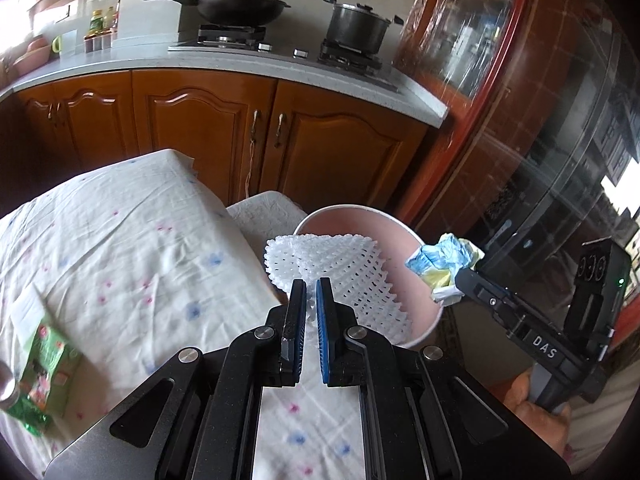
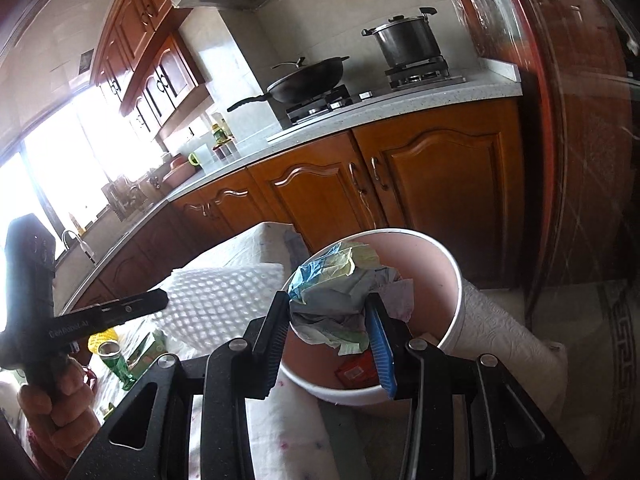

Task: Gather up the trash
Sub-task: 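Carry the paper and foam net over the pink bucket with both tools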

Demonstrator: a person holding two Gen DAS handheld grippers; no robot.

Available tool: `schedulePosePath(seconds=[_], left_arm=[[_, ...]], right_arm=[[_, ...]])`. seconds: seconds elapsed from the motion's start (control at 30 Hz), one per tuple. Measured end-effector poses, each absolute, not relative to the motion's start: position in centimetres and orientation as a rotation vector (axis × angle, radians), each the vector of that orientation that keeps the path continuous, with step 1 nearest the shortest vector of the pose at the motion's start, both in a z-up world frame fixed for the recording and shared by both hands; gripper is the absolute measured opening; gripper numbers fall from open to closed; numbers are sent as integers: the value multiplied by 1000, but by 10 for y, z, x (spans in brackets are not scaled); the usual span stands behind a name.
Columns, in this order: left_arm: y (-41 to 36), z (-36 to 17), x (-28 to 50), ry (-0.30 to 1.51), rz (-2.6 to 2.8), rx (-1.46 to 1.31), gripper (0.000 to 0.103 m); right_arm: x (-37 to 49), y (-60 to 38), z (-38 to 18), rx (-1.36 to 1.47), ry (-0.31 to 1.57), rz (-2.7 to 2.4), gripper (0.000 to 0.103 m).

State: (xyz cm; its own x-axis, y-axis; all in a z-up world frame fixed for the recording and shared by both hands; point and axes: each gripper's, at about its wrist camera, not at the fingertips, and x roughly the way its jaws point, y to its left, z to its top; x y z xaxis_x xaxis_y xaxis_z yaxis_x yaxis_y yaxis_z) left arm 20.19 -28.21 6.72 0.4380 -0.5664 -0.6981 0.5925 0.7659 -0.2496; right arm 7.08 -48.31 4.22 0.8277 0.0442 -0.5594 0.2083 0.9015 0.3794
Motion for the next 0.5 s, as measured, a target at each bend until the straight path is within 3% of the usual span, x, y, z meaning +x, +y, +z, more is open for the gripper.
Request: schedulePosePath(seconds=[0.5], left_arm=[[-338,34,231,932,-705,131,6]], right_arm=[[102,-504,16,483,669,-102,42]])
